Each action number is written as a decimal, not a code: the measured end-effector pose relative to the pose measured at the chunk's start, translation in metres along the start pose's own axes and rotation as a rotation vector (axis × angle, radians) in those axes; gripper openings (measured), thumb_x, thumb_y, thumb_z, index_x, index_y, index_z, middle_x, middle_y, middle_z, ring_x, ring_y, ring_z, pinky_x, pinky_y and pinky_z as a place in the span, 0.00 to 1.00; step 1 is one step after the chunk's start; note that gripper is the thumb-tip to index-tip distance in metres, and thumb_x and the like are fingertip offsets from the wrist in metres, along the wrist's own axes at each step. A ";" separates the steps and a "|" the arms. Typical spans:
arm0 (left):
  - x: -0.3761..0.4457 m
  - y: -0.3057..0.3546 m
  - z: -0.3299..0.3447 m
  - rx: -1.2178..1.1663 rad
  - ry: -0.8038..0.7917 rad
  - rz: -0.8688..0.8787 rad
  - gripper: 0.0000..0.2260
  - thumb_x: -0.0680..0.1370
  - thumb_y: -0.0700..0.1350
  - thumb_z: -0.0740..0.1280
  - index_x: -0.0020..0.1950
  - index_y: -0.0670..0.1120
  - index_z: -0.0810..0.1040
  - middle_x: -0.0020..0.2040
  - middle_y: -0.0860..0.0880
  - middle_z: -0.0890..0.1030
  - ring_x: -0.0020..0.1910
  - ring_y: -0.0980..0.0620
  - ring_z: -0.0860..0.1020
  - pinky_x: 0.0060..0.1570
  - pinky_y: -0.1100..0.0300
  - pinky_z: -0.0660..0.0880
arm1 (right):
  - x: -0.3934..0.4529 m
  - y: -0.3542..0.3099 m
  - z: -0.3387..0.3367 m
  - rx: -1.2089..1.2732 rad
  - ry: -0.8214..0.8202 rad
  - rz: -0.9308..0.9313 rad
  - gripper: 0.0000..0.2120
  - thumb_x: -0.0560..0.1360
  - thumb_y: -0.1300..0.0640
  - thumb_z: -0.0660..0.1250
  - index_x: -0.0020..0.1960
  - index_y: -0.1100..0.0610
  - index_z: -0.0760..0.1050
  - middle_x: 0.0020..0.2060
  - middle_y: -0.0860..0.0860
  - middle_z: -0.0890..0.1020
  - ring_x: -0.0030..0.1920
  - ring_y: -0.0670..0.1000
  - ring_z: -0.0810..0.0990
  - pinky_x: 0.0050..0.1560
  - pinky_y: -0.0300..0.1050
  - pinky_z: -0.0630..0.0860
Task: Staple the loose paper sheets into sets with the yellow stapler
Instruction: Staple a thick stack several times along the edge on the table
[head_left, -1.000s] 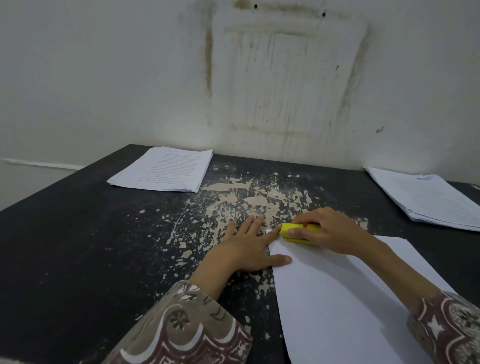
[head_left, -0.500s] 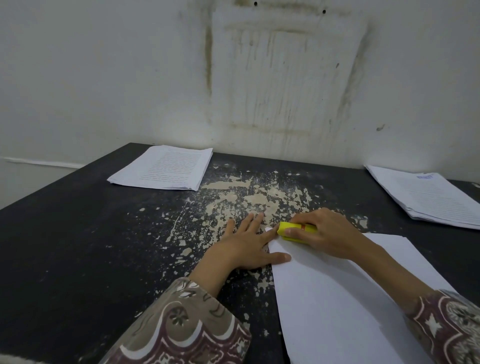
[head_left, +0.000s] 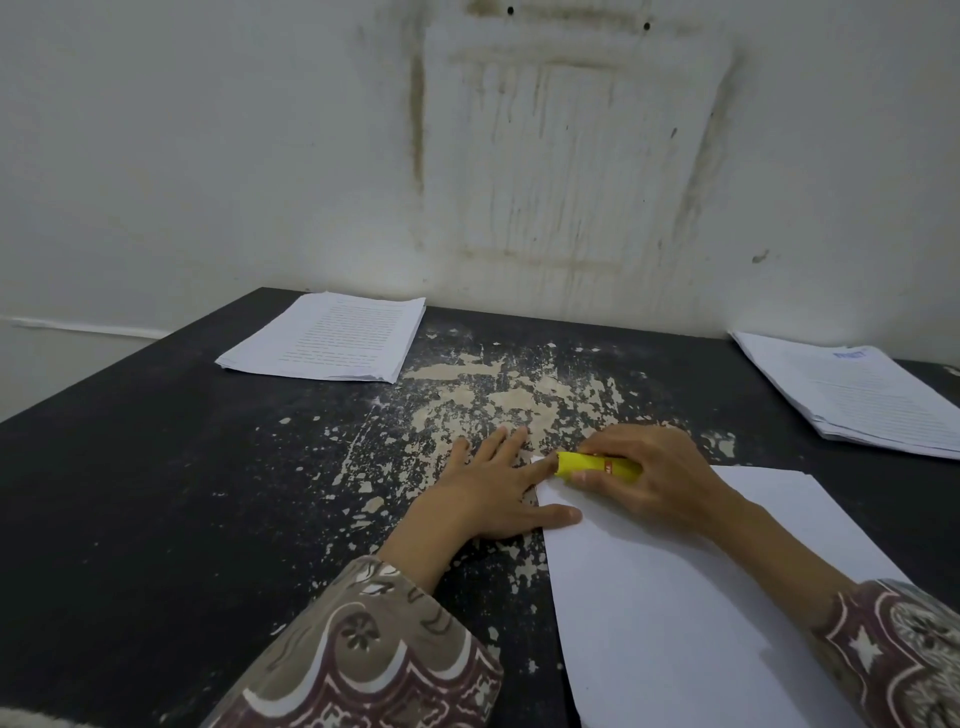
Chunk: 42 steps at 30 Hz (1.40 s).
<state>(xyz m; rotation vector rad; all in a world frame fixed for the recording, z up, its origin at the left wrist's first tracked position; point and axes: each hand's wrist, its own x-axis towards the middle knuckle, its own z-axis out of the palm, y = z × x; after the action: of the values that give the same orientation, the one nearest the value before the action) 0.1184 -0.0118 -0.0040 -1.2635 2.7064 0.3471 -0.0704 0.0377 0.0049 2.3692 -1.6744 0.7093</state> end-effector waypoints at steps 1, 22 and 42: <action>0.000 0.000 0.000 0.004 0.003 0.001 0.34 0.73 0.70 0.50 0.75 0.59 0.44 0.76 0.51 0.37 0.75 0.50 0.36 0.70 0.43 0.35 | -0.001 -0.001 0.000 -0.021 0.013 -0.028 0.19 0.71 0.36 0.61 0.46 0.50 0.81 0.36 0.45 0.81 0.32 0.44 0.75 0.30 0.38 0.70; 0.002 0.002 0.003 -0.111 0.137 0.070 0.31 0.75 0.65 0.55 0.75 0.56 0.52 0.77 0.49 0.47 0.76 0.48 0.44 0.71 0.39 0.39 | 0.001 0.033 -0.008 -0.145 0.140 0.114 0.19 0.74 0.41 0.61 0.54 0.53 0.78 0.49 0.50 0.82 0.44 0.52 0.81 0.34 0.43 0.74; 0.013 0.008 0.004 -0.319 0.306 0.098 0.23 0.75 0.54 0.64 0.68 0.49 0.66 0.63 0.48 0.65 0.65 0.50 0.60 0.65 0.56 0.53 | 0.003 0.075 -0.010 -0.115 0.002 0.091 0.23 0.72 0.38 0.54 0.55 0.52 0.76 0.51 0.48 0.74 0.51 0.48 0.67 0.50 0.44 0.62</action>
<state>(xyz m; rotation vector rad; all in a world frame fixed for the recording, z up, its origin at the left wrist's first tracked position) 0.1045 -0.0154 -0.0094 -1.3611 3.0729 0.6713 -0.1415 0.0118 0.0040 2.2266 -1.7806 0.6121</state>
